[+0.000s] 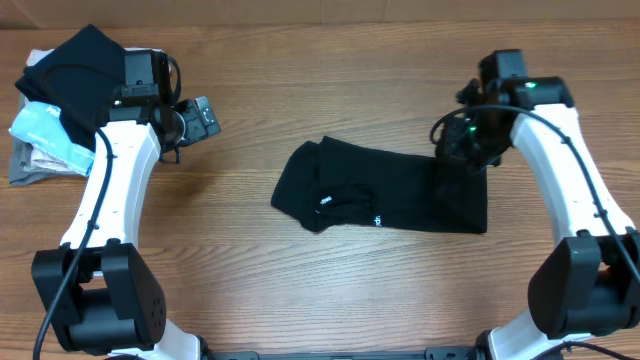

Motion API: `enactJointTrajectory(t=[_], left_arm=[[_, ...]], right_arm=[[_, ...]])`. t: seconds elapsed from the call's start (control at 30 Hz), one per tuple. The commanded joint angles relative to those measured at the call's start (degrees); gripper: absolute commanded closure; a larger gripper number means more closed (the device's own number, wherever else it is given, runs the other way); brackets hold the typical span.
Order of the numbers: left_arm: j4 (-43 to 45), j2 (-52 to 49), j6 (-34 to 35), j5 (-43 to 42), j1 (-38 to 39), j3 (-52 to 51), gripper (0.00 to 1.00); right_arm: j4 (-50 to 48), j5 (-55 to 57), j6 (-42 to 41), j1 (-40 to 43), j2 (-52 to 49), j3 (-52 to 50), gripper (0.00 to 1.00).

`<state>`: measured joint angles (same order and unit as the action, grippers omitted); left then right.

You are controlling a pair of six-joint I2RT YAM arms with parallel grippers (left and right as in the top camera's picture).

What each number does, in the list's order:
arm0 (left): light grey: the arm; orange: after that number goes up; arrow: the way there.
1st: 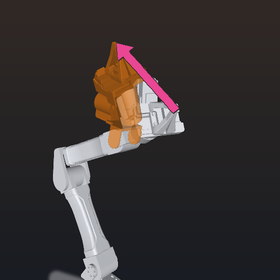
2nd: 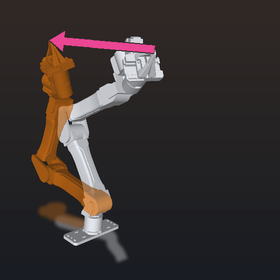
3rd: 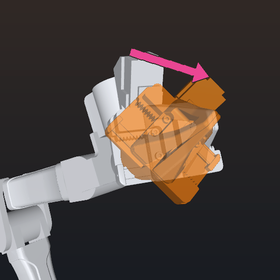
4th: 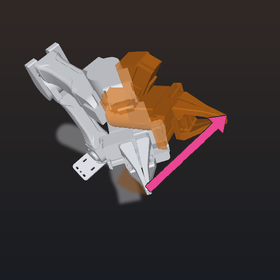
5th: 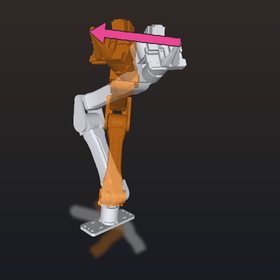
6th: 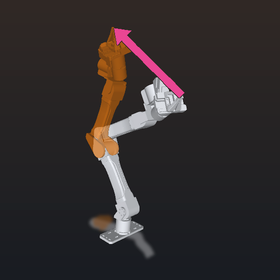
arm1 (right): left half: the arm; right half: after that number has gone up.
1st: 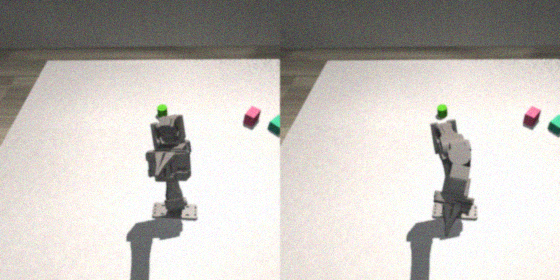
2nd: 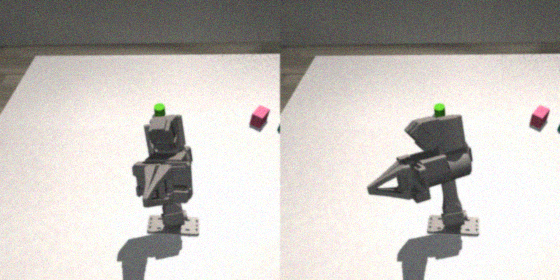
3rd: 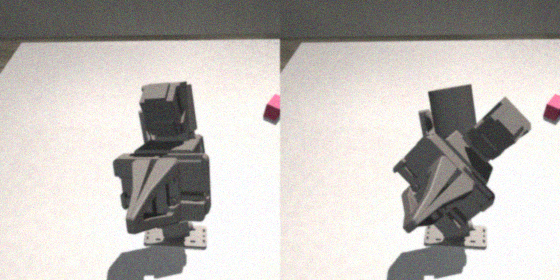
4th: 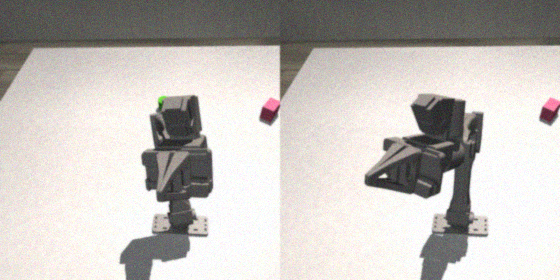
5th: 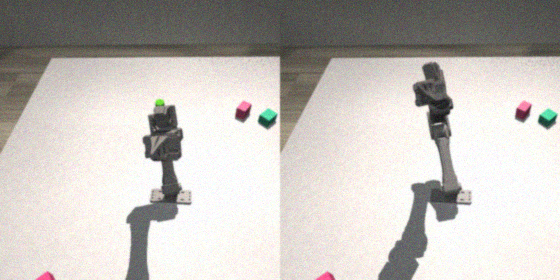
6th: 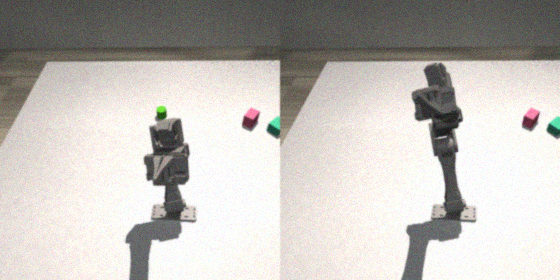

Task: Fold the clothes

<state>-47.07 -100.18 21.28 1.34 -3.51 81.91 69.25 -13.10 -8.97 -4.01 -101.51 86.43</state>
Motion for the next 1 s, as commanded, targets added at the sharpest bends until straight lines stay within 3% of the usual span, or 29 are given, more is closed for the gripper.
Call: enactJointTrajectory(t=[0.0,0.6,0.7,0.83,0.97], left_arm=[[0.2,0.9,0.8,0.6,-0.2,0.8,0.0],[0.2,0.9,0.8,0.6,-0.2,0.8,0.0],[0.2,0.9,0.8,0.6,-0.2,0.8,0.0],[0.2,0.9,0.8,0.6,-0.2,0.8,0.0],[0.2,0.9,0.8,0.6,-0.2,0.8,0.0]], right_arm=[[-2.5,-0.7,-2.6,-2.4,0.0,-2.0,0.96],[-5.7,-0.5,-4.7,-6.9,-1.4,-2.9,0.96],[-5.5,-0.5,-4.8,-6.9,-1.4,-2.9,0.82],[-4.9,-1.7,-4.8,-6.9,-1.4,-2.9,0.72],[-4.3,-3.8,-4.8,-6.9,-1.4,-2.9,0.68]])
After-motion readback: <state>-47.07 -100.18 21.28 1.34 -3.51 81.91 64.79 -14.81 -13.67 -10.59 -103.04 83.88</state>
